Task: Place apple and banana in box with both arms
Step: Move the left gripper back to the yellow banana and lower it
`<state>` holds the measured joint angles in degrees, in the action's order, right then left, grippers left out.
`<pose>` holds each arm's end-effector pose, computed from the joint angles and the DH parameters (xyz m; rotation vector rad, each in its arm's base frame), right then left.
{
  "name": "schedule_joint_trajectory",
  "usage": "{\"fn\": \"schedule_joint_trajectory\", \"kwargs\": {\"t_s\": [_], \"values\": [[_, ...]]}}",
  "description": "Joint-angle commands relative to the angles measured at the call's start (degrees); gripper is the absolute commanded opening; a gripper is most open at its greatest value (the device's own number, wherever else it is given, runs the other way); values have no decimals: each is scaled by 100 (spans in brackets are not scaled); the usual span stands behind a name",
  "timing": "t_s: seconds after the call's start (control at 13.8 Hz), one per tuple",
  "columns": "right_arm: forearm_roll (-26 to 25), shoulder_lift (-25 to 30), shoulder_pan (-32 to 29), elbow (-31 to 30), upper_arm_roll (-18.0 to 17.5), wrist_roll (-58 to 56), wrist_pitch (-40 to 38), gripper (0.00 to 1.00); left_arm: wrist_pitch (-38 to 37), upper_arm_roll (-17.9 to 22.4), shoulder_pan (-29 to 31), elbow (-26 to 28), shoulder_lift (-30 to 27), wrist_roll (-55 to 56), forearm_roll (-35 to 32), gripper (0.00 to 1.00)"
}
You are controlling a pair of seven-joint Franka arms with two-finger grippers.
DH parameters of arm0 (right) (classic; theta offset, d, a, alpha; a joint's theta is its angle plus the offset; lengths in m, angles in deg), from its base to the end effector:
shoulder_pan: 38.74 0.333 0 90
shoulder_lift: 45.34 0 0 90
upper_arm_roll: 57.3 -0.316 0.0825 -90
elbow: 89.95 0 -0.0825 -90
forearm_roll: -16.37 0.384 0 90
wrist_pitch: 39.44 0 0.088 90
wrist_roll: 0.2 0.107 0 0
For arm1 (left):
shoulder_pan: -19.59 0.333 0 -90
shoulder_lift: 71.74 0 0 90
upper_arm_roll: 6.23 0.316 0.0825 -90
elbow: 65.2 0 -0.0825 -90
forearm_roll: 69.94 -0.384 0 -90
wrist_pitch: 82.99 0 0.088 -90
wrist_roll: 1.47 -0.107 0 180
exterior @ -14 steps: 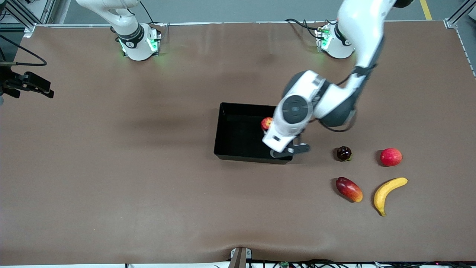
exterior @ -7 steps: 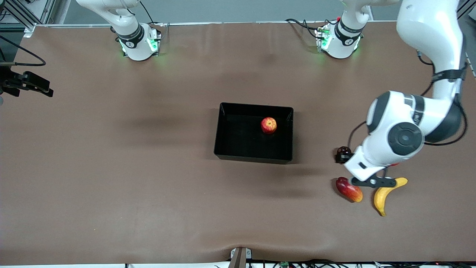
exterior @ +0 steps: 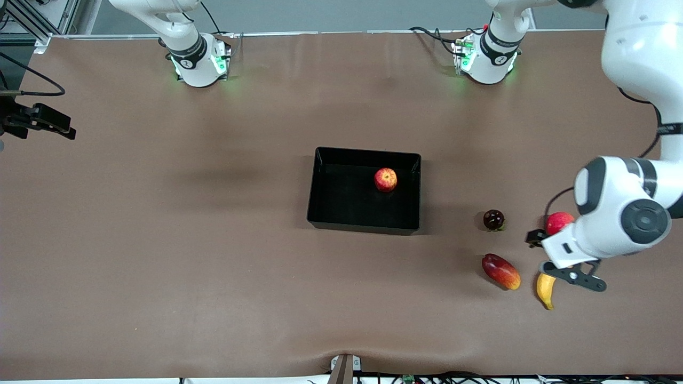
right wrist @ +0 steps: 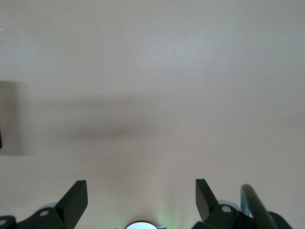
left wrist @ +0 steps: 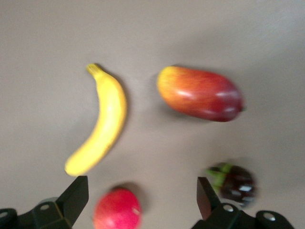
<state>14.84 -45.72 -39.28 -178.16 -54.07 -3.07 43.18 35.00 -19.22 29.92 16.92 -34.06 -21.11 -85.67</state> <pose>0.5415 -0.0387 0.6248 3.1162 -0.0277 -0.1647 0.7185 0.0115 0.3126 -2.9556 0.7156 0.0416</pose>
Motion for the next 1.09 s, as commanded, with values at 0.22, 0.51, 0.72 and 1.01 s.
{"fn": "schedule_joint_trajectory", "kwargs": {"t_s": [0.22,0.51,0.72,1.01], "values": [[-110,-59,-69,128,-59,41,-88,100,988,-72,426,-11,704,-1340,-79,100],[-110,-59,-69,128,-59,41,-79,100,1173,-72,532,-11,898,-1648,-96,89],[-110,-68,-69,137,-59,41,-79,100,1428,-72,550,-20,968,-1815,-96,86],[-110,-68,-78,137,-59,41,-79,100,1673,-63,629,-11,1109,-1982,-105,71]]}}
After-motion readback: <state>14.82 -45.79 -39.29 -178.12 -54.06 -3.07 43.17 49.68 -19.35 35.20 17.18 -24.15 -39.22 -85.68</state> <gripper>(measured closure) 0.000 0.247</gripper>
